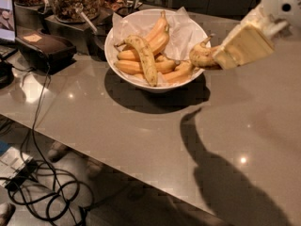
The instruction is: Pick banana from white bowl
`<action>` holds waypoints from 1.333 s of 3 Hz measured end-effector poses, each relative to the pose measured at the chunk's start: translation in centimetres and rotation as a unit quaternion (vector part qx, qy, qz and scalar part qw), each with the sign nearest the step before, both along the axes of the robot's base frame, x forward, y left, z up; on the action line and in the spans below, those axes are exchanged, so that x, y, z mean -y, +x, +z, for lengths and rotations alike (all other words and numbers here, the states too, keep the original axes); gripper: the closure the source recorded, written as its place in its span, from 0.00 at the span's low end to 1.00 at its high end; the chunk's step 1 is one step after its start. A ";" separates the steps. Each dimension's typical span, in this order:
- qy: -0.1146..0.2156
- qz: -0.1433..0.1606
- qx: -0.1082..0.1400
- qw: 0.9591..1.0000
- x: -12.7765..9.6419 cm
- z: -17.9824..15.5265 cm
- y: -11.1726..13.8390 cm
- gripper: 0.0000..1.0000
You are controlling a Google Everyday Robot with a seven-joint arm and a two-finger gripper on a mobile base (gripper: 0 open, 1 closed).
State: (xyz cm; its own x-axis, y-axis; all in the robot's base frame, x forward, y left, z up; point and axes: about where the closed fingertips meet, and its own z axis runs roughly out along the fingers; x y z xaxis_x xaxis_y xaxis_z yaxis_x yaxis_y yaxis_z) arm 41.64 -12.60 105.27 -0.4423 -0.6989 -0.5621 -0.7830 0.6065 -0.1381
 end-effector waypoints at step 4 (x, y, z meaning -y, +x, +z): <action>0.082 0.054 -0.043 0.994 -1.9 -1.5 -2.9 1.00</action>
Offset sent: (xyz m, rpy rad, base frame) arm -0.0240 -0.0153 0.0045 0.0447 -0.0099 -0.0321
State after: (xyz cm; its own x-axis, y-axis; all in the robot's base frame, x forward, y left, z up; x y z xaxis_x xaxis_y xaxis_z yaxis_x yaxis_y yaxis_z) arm 38.79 -10.73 103.74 -0.4206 -0.6474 -0.6355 -0.8495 0.5269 0.0255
